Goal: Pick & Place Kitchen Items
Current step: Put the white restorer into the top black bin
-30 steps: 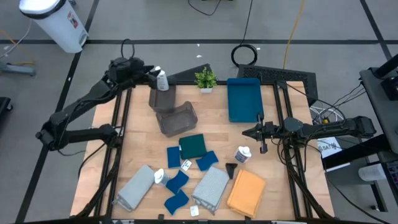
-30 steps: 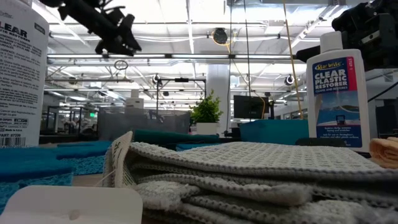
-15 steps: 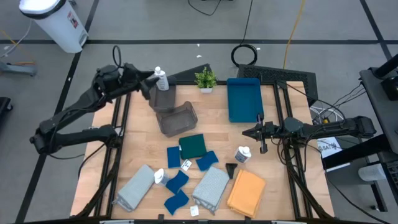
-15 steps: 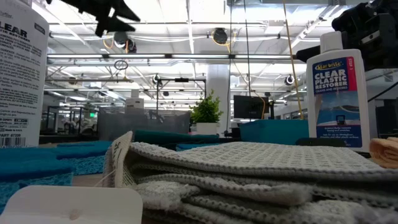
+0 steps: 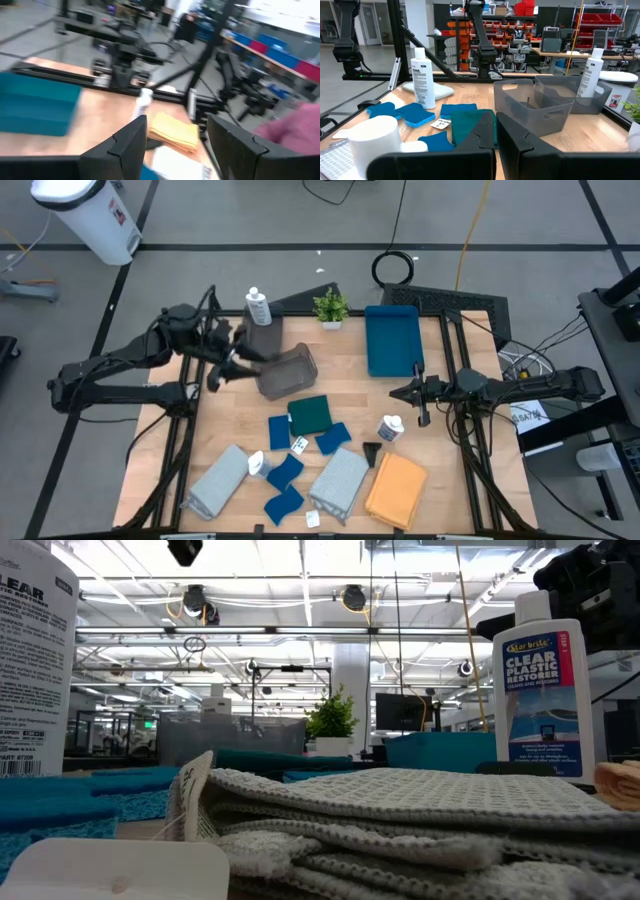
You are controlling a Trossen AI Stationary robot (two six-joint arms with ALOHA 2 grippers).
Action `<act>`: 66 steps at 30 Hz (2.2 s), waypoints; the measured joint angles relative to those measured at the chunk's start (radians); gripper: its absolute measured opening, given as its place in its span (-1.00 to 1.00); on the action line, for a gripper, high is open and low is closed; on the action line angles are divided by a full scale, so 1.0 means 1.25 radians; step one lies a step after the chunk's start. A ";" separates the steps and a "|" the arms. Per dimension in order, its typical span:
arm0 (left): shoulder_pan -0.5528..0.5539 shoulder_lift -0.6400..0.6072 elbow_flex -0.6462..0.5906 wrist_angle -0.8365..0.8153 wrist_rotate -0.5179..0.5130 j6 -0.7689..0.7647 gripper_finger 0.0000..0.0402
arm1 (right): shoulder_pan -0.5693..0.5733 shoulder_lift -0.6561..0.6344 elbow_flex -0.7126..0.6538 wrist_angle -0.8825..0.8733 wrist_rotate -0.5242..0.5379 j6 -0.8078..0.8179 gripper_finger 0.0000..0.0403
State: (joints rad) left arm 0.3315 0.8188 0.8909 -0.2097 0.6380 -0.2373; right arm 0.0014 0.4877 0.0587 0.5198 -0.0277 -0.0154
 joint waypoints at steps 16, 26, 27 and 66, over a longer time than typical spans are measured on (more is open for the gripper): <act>-0.300 0.038 0.000 -0.038 -0.028 0.049 0.07 | 0.000 0.000 0.000 0.000 0.000 0.000 -1.00; -0.580 0.069 0.000 -0.141 -0.355 0.017 0.07 | 0.000 0.000 0.000 0.000 0.000 0.000 -1.00; -0.604 0.078 0.000 -0.136 -0.380 0.005 0.07 | 0.000 0.000 0.000 0.000 0.000 0.000 -1.00; -0.719 0.221 -0.009 -0.285 -0.509 -0.104 0.06 | 0.000 0.000 0.000 0.000 0.000 0.000 -1.00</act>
State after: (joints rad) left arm -0.5678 1.0951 0.8795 -0.5663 0.0021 -0.3679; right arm 0.0013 0.4873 0.0589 0.5198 -0.0279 -0.0154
